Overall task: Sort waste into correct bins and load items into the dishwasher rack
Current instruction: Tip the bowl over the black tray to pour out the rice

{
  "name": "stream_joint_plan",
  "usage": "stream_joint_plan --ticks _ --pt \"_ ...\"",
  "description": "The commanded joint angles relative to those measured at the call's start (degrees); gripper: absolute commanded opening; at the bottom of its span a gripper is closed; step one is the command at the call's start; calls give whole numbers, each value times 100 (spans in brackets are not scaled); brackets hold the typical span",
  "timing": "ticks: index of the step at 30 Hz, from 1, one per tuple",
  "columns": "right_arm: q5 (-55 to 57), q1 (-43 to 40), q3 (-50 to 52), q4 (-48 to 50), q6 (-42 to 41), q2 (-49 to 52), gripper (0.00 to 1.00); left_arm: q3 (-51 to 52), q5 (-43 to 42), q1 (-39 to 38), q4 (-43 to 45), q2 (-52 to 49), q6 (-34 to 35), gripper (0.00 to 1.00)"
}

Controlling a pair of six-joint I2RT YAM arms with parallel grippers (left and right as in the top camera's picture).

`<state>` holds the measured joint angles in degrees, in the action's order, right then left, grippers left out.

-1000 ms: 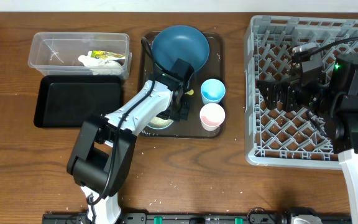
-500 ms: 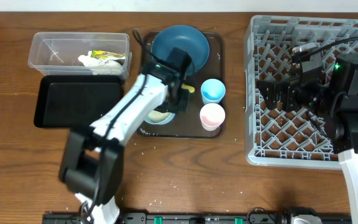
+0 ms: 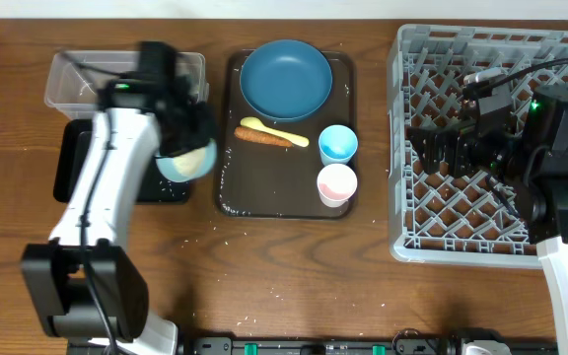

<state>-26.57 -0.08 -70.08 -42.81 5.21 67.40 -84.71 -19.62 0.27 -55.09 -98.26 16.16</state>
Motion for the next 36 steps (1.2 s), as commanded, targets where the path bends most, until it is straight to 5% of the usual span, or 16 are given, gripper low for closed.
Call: stream_joint_plan --ticks 1,14,36 --pt "-68 114 -105 -15 -46 13 99 -92 -772 595 -9 -59 -221 6" --pt "-68 114 -105 -11 -44 13 99 -85 -2844 2424 57 -400 -894 6" --pt "-68 114 -105 -13 -44 13 99 -79 -6524 3620 118 -1974 -1388 6"
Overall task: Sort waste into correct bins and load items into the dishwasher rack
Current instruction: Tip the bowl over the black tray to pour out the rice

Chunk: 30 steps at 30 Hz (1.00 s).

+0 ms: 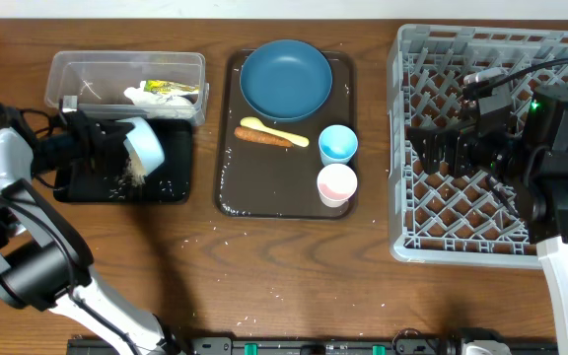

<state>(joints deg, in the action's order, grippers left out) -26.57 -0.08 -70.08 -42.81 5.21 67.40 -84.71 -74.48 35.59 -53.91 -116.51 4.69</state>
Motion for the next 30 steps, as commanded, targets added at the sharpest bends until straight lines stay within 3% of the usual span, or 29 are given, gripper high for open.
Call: stream_joint_plan --ticks 1,4,15,30 --pt "-68 114 -105 -13 -44 13 99 -79 -1202 101 20 -201 -256 6" --pt "-68 114 -105 -13 -44 13 99 -79 -1565 136 66 -310 -251 6" --pt "-66 114 -105 -31 -44 13 99 -81 -1565 284 61 -323 144 6" --pt "-70 114 -105 -28 -46 101 99 -81 -1563 562 26 -323 96 6"
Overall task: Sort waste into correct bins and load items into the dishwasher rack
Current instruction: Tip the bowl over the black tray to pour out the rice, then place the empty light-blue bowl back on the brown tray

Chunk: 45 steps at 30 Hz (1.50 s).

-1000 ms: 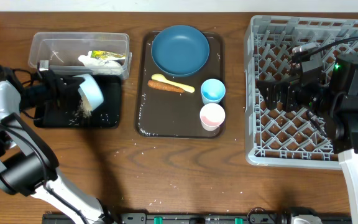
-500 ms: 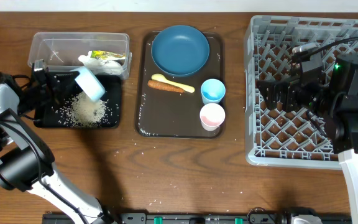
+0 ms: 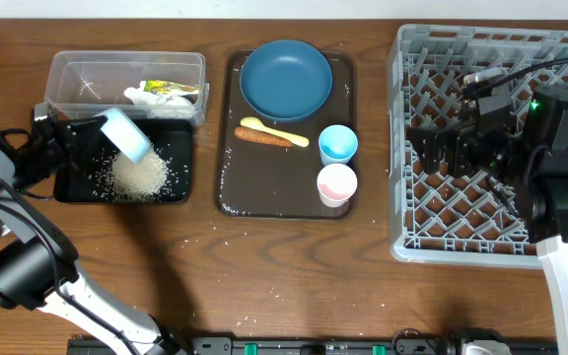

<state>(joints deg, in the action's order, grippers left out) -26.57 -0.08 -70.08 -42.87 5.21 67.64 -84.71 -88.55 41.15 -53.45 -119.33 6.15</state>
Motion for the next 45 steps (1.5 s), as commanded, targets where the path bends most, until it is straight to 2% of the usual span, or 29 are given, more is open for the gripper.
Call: stream_joint_plan --ticks 1,4,11,14,16,20,23,27,34,37,40,45 --pt "-70 114 -105 -22 -46 94 99 -81 -155 9 68 -42 -48 6" --pt "-72 122 -105 -22 -46 111 99 -81 -157 13 -55 -31 195 6" --pt "-70 122 -105 -20 -46 111 99 -81 -157 -28 -527 -9 208 6" --pt "-70 122 -105 -22 -46 111 99 -81 -157 -109 -1025 57 -66 6" --pt "-70 122 -105 -17 -46 111 99 -81 -155 -120 -874 83 -284 6" --pt "-68 122 -105 24 -44 111 99 -81 -155 -114 -807 92 -118 6" --pt "-68 122 -105 26 -44 111 99 -81 -144 -66 -365 85 -59 6" --pt "-68 122 -105 46 -44 111 99 -81 -149 -63 -544 103 229 6" --pt "-68 122 -105 87 -44 111 99 -81 -33 -459 -715 555 -280 6" --pt "-68 122 -105 120 -44 111 99 -81 822 -866 -715 1084 -293 6" --pt "-68 122 -105 153 -44 114 99 -81 2015 -1484 -715 1700 -291 6" --pt "-24 122 -105 157 -44 118 99 -81 4439 -2935 -691 2365 -289 7"
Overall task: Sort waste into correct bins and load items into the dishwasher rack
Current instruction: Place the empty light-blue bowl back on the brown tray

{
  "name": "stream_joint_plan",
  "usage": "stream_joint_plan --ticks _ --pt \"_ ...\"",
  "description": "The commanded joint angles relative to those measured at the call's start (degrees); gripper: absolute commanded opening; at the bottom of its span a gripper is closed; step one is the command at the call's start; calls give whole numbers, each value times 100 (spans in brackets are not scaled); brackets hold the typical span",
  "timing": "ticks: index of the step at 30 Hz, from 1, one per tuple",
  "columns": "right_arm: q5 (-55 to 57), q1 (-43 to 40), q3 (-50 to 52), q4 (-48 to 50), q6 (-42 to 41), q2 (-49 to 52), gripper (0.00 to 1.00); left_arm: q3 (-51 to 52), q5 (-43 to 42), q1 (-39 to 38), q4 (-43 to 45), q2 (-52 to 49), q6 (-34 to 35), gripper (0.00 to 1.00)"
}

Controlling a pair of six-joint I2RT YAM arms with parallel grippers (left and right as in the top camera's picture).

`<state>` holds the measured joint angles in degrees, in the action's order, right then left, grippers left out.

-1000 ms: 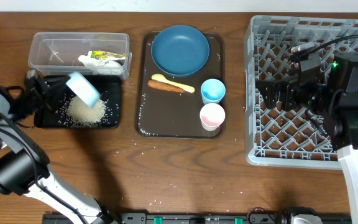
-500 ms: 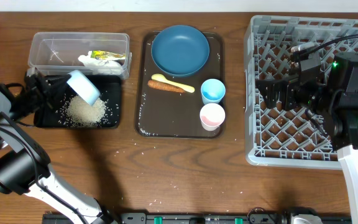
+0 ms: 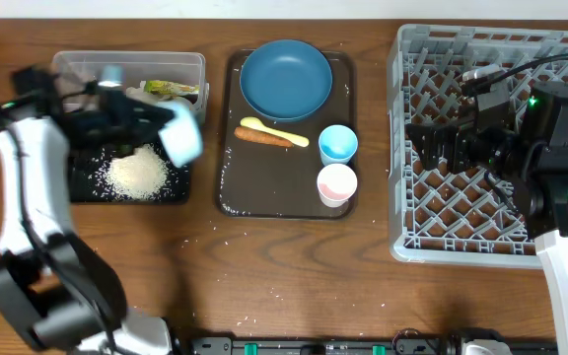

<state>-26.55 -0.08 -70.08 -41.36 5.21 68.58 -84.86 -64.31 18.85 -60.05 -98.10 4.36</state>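
Observation:
My left gripper [image 3: 158, 126] is shut on the rim of a light blue bowl [image 3: 181, 138], held tilted above the right edge of the black bin [image 3: 82, 187]. A pile of rice [image 3: 136, 175] lies in that bin. On the brown tray [image 3: 230, 192] sit a blue plate [image 3: 286, 79], a carrot [image 3: 261, 137], a yellow spoon [image 3: 276, 130], a blue cup [image 3: 337, 144] and a pink cup [image 3: 336, 183]. My right gripper [image 3: 440, 148] hangs open over the grey dishwasher rack [image 3: 432, 247], holding nothing.
A clear plastic bin [image 3: 77, 67] behind the black one holds a crumpled wrapper [image 3: 166, 91]. Loose rice grains are scattered on the wooden table [image 3: 264, 286] in front of the bins and tray. The right arm's body covers the rack's right side.
The left arm has swung from the table's left edge to above the bins. The bowl has moved right, from over the rice pile to the black bin's right edge.
First the left gripper held the bowl with food in it between the black bin and the tray. Then the bowl was tipped over the black bin with rice falling. Later a rice pile lay in the bin. Now the bowl is held at the bin's right edge. The right arm stayed still.

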Motion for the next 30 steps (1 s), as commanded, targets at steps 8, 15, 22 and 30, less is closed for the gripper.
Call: stream_joint_plan --ticks 8,15,22,30 --pt "-31 122 -105 -4 -44 24 99 57 4389 -2970 212 -66 372 6" --pt "-31 122 -105 -63 -44 24 99 129 5381 -4186 433 -796 1152 6" --pt "-31 122 -105 -94 -44 24 99 129 5646 -4734 640 -1447 1329 6" --pt "-31 122 -105 -109 -44 24 99 55 5578 -4787 649 -1449 1401 39"
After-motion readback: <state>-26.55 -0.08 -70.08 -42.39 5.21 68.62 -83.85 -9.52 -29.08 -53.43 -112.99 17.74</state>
